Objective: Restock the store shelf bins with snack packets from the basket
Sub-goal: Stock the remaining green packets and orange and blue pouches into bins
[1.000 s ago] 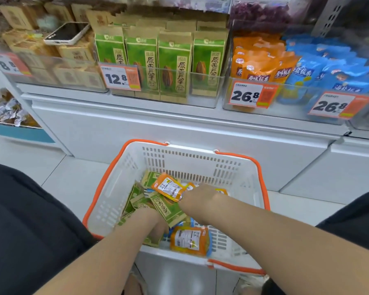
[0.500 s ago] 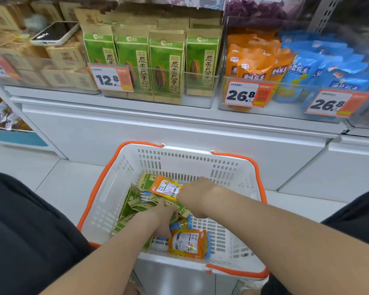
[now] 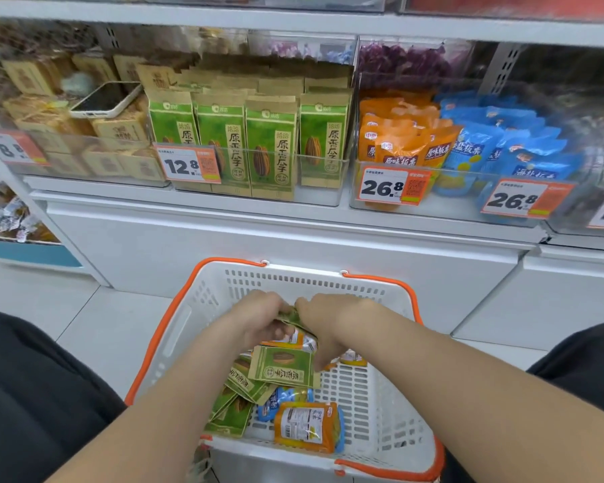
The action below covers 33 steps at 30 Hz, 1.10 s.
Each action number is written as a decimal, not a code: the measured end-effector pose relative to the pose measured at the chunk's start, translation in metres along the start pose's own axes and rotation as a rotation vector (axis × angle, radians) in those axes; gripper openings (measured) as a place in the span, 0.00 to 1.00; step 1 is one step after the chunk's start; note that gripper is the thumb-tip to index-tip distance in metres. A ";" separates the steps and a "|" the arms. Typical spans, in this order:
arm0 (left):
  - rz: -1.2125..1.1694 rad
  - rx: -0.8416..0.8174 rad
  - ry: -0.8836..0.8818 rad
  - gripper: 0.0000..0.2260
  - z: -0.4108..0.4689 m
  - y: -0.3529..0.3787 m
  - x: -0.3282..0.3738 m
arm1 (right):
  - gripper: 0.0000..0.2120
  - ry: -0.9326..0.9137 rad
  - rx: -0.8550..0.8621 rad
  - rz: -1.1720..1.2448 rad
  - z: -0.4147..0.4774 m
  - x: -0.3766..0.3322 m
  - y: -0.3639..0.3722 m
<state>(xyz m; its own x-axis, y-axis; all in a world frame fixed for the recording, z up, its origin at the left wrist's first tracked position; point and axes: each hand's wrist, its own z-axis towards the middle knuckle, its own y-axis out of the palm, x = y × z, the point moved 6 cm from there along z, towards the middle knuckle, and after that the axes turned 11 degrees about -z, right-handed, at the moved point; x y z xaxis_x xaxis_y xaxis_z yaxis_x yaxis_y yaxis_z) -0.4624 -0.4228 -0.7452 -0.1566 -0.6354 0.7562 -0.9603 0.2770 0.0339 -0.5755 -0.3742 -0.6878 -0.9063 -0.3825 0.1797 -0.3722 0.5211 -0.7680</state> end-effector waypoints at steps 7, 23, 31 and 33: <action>-0.507 -0.062 0.062 0.25 -0.019 0.008 0.039 | 0.17 0.139 0.357 0.584 -0.007 0.053 -0.042; -0.349 0.164 0.865 0.15 -0.066 0.022 0.132 | 0.27 0.123 0.906 1.414 -0.053 0.092 -0.123; -0.165 0.176 1.070 0.17 -0.075 0.033 0.165 | 0.34 0.254 1.277 0.972 -0.113 0.134 -0.171; 0.015 0.269 1.146 0.17 -0.076 0.031 0.168 | 0.32 0.255 1.482 0.931 -0.128 0.142 -0.180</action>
<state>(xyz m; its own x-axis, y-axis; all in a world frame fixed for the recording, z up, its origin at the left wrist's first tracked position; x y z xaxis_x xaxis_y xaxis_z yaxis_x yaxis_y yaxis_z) -0.5006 -0.4668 -0.5675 -0.0006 0.4240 0.9057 -0.9994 0.0305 -0.0149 -0.6625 -0.4244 -0.4455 -0.7521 -0.1970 -0.6289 0.5832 -0.6434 -0.4959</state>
